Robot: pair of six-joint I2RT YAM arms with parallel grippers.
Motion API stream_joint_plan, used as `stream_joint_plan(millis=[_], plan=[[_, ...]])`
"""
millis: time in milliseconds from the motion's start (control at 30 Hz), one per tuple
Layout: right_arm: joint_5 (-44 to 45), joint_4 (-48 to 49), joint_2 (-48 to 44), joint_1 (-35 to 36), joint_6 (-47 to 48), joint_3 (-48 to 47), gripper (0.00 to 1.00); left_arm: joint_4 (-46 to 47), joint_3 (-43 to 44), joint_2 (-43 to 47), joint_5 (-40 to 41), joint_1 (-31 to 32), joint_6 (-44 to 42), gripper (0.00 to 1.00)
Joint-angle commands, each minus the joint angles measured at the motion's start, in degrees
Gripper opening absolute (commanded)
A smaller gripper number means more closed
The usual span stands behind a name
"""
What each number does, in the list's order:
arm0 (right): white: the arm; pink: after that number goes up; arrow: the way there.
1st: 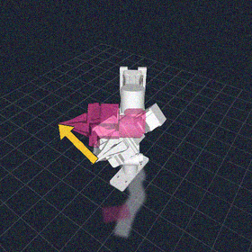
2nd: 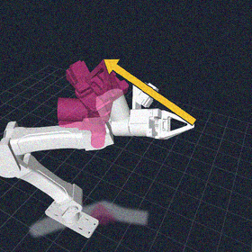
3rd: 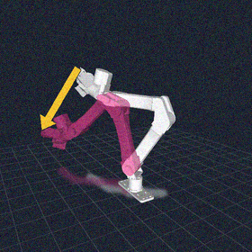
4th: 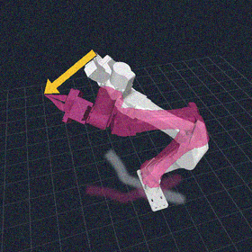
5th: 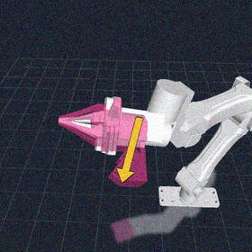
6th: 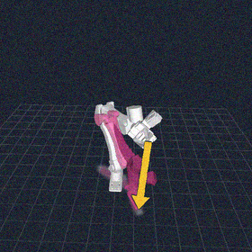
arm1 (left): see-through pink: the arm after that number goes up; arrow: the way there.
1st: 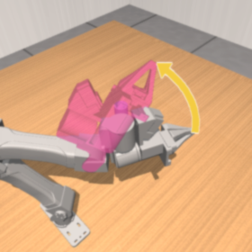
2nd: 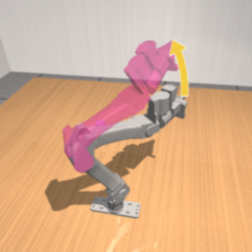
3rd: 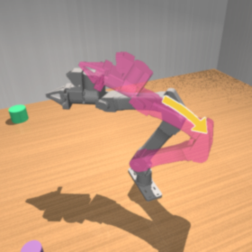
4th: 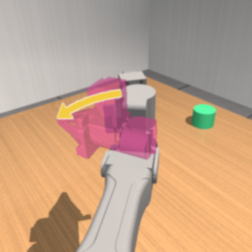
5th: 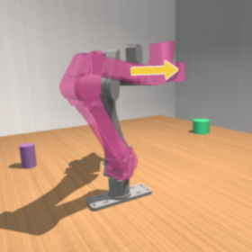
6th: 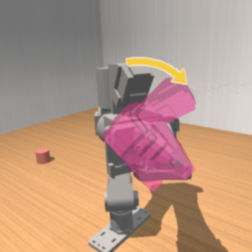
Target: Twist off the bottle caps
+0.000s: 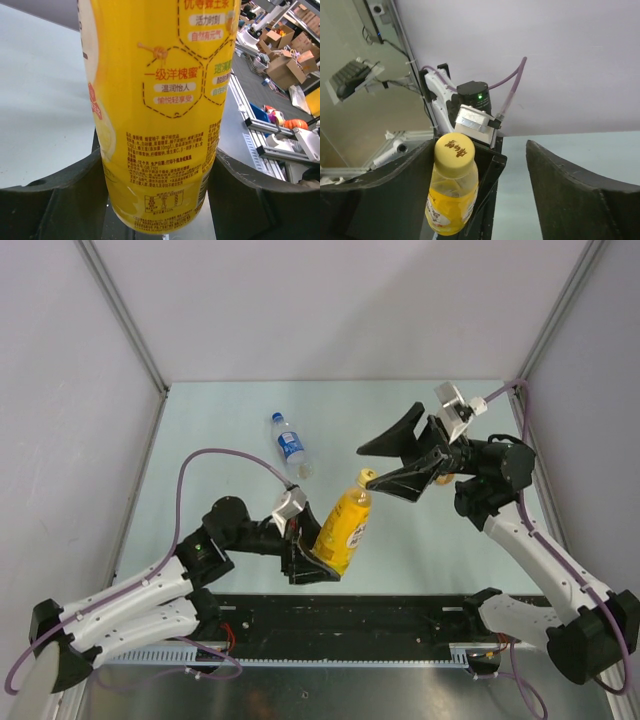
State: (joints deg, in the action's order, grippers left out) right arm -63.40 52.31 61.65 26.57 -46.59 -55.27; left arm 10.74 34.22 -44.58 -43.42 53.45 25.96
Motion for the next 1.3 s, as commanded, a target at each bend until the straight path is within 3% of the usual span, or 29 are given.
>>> stream_joint_plan(millis=[0,267,600,1000,1267], plan=[[-2.37,3.06,2.72,-1.26,-5.02,1.05,0.81,11.42,2.72,0.44,-0.50,-2.18,-1.11,0.17],[-3.19,2.21,1.78,-2.07,-4.94,1.04,0.97,-0.99,4.94,5.24,14.88,-4.58,-6.56,0.12],[6.13,0.10,-2.36,-2.78,-3.25,1.07,0.99,-17.27,11.55,5.98,35.10,-4.74,-11.91,0.04],[31.79,-24.02,-8.70,-1.96,6.21,-0.17,0.99,-29.63,15.48,-0.13,58.15,-3.38,-9.21,0.00],[35.57,-36.48,-3.41,-1.87,5.50,-4.78,0.99,-37.45,20.28,-9.96,79.69,8.30,-9.89,0.00]])
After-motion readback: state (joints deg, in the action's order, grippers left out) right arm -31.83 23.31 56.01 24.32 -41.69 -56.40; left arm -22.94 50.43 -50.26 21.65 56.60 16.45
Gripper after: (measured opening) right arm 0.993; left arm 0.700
